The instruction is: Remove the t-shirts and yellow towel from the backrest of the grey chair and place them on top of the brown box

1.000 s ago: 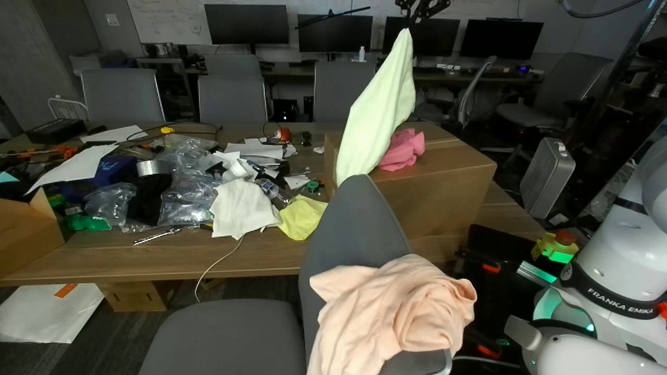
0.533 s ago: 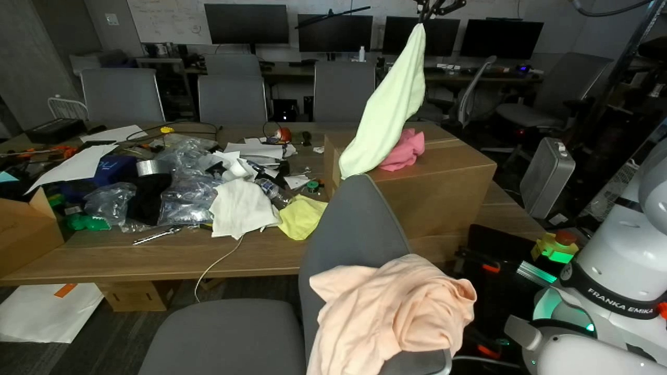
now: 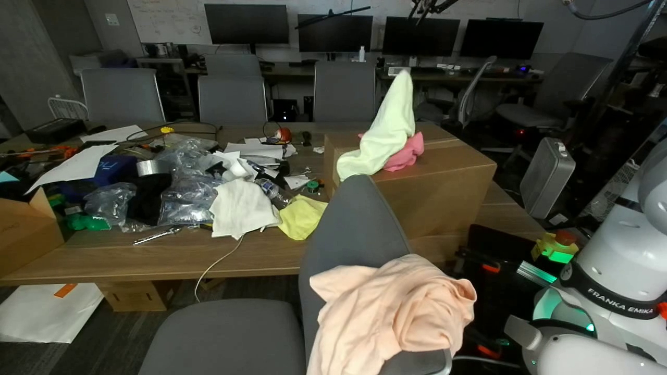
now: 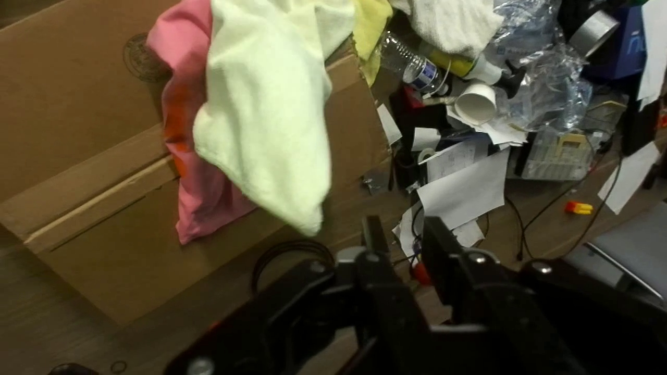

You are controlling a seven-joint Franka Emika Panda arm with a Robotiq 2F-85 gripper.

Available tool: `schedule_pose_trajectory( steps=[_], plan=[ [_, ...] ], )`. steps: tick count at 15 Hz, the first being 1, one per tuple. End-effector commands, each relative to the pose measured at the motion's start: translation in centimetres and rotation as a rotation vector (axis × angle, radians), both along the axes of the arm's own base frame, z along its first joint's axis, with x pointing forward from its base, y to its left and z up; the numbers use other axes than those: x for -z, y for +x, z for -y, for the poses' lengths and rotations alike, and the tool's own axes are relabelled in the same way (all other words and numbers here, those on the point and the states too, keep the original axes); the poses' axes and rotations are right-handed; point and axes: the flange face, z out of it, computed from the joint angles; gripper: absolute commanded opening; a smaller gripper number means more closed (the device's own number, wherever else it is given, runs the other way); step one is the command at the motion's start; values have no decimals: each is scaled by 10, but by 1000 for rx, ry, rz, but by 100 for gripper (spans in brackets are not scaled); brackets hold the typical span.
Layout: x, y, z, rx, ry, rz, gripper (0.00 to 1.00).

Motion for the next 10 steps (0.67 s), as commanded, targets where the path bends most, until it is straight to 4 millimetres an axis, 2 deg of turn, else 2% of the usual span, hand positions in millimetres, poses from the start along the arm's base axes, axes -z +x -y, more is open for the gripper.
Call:
schedule_pose_trajectory(
  steps=[1,6,10],
  plan=[
    [-5,11,-17,21,-75,-42,62],
    [12,22,-47,-73,-129,-138,98],
    [43,34,-99,-243,-184,-290,100]
  ],
)
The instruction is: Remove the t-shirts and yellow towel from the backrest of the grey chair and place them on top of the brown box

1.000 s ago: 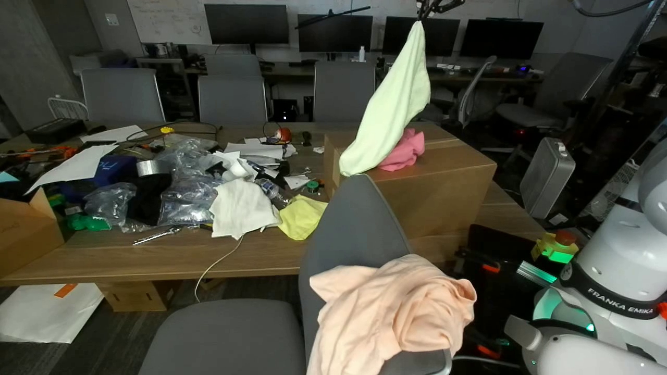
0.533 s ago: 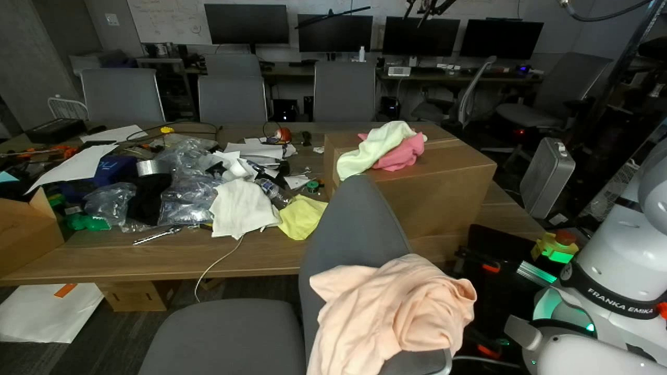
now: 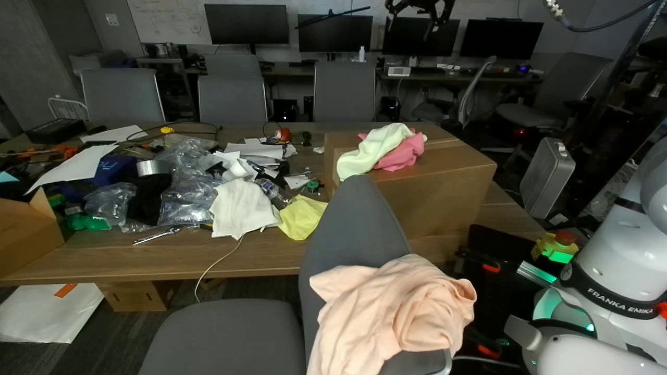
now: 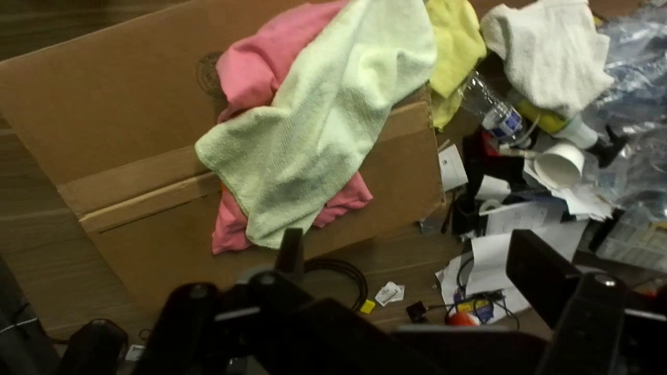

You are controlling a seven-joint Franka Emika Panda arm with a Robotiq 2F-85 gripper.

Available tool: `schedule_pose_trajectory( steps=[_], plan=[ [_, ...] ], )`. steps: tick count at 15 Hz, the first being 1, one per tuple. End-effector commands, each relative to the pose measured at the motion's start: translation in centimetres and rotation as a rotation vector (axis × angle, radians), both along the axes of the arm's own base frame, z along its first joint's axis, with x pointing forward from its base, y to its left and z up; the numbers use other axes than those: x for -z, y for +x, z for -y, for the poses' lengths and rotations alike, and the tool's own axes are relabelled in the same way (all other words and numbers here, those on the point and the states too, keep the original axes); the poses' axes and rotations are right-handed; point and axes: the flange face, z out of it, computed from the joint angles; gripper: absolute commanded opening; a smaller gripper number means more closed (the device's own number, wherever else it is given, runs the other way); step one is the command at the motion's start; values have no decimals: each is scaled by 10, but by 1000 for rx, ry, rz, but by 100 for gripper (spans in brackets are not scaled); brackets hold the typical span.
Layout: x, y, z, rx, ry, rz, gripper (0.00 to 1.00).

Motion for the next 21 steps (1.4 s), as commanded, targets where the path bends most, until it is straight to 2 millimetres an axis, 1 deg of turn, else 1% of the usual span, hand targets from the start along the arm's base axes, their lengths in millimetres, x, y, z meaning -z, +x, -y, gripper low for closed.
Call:
schedule_pose_trajectory(
  steps=[1,3,6,11,13,16,18,21],
  plan=[
    [21,6,-52,-149,-54,-129,100],
    [38,11,-87,-236,-68,-207,100],
    [56,13,-138,-375,-90,-314,100],
    [82,5,-214,-595,-162,-476,100],
    [91,1,-240,-680,-214,-523,100],
    [111,-2,-279,-832,-259,-575,100],
    [123,-2,-304,-944,-273,-594,100],
    [136,-6,-337,-1103,-297,-599,100]
  ],
)
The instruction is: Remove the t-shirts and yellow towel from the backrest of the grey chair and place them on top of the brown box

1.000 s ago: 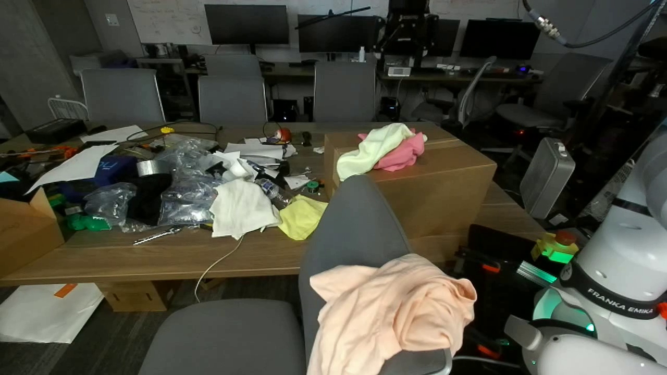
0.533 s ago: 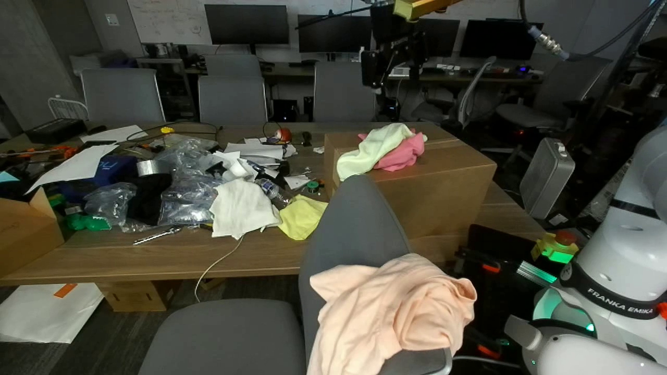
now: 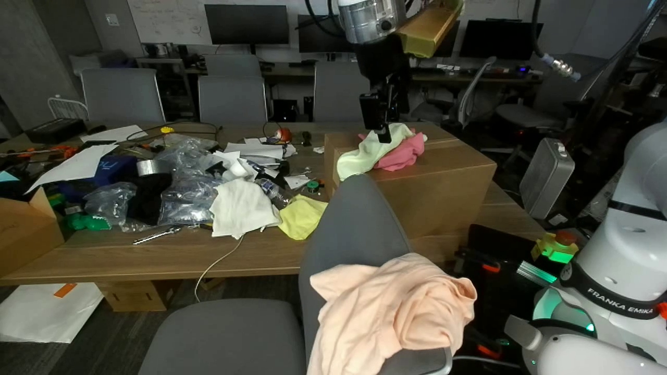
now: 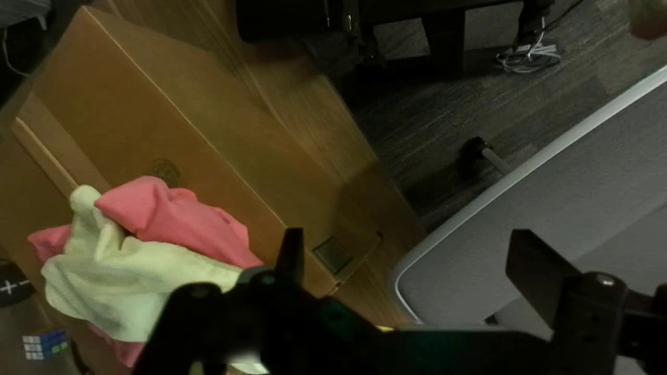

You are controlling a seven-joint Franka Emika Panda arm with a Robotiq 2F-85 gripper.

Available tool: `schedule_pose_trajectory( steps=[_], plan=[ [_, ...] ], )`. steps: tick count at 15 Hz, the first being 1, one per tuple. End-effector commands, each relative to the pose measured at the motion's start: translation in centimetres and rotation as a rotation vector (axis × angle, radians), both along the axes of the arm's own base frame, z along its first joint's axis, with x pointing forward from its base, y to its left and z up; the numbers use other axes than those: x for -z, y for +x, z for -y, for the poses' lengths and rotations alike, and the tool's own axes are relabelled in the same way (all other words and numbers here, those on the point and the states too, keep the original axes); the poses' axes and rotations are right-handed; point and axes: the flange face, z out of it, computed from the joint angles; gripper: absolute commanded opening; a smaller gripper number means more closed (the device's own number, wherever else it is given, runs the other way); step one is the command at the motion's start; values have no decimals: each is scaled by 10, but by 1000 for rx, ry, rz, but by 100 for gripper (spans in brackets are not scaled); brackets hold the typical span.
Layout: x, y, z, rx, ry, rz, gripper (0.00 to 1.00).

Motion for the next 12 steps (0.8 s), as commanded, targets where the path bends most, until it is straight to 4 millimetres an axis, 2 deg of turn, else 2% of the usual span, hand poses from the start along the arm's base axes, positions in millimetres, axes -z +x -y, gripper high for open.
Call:
schedule_pose_trajectory(
  steps=[1,6,12],
  plan=[
    [11,-3,-36,-198,10,-9,100],
    [34,-3,-86,-341,77,36,100],
    [57,3,-116,-336,148,24,100]
  ],
)
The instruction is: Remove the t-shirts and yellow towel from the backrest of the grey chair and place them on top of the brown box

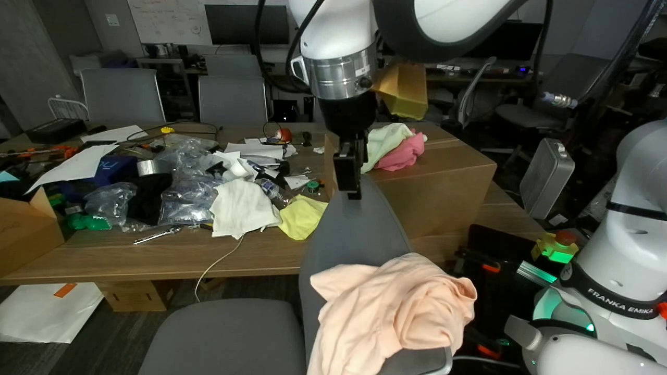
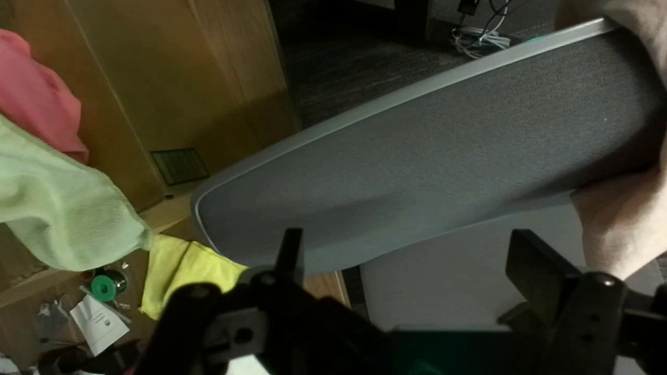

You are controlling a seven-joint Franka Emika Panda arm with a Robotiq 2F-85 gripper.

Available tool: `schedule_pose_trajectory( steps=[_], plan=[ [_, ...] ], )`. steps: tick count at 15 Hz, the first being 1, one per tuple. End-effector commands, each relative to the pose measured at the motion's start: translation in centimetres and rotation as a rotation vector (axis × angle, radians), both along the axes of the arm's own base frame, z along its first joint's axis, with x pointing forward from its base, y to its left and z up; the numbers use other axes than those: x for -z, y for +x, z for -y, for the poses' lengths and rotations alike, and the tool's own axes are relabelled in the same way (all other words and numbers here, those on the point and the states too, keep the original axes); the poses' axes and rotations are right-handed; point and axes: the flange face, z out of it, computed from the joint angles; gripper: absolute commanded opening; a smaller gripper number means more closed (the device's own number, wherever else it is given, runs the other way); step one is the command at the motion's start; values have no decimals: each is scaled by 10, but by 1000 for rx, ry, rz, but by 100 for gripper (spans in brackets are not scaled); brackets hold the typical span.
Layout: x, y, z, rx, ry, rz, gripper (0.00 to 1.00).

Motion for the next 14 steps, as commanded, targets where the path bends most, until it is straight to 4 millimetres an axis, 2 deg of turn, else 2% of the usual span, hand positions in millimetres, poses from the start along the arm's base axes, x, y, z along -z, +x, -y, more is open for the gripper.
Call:
schedule_pose_trajectory(
  steps=[1,7,14],
  plan=[
    [4,5,-15,14,45,-22,100],
    [8,11,-32,23,87,-77,100],
    [37,16,-47,28,65,-144,100]
  ],
)
